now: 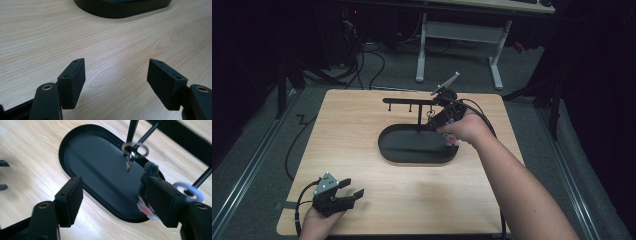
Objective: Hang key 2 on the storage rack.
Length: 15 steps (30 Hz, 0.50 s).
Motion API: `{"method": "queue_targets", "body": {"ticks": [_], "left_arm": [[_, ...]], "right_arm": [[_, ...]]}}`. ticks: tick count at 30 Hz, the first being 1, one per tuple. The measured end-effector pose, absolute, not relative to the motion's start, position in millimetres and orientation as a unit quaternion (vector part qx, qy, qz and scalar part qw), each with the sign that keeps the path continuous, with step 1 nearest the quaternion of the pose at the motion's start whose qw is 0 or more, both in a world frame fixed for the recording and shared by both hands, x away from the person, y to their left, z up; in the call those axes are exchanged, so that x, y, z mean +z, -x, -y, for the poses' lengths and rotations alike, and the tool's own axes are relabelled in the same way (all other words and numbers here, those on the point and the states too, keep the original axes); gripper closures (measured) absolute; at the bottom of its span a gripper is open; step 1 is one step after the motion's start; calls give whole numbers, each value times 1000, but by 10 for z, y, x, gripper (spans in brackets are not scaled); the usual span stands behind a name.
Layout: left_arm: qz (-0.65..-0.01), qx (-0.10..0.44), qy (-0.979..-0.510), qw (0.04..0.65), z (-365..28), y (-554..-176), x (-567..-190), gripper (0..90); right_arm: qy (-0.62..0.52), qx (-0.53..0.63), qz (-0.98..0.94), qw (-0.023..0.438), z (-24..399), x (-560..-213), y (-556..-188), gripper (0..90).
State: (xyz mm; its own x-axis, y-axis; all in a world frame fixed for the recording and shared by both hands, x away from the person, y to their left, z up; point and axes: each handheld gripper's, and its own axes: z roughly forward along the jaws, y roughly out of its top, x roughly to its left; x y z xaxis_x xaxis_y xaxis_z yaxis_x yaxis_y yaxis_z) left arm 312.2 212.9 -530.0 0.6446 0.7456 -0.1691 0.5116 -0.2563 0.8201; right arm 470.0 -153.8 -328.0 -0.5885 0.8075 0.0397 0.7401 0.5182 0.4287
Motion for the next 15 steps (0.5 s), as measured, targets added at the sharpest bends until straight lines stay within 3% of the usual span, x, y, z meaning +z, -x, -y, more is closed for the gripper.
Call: {"method": "queue_targets", "body": {"ticks": [7, 15], "left_arm": [[-392, 136, -785, 460, -2100, -3069, -5259, 318], [-386, 137, -785, 465, -2040, -3016, -5208, 319]], "right_arm": [[-449, 242, -855, 93, 1672, -3563, -4376, 275], [-429, 293, -845, 128, 1743, -4033, -3966, 179]]}}
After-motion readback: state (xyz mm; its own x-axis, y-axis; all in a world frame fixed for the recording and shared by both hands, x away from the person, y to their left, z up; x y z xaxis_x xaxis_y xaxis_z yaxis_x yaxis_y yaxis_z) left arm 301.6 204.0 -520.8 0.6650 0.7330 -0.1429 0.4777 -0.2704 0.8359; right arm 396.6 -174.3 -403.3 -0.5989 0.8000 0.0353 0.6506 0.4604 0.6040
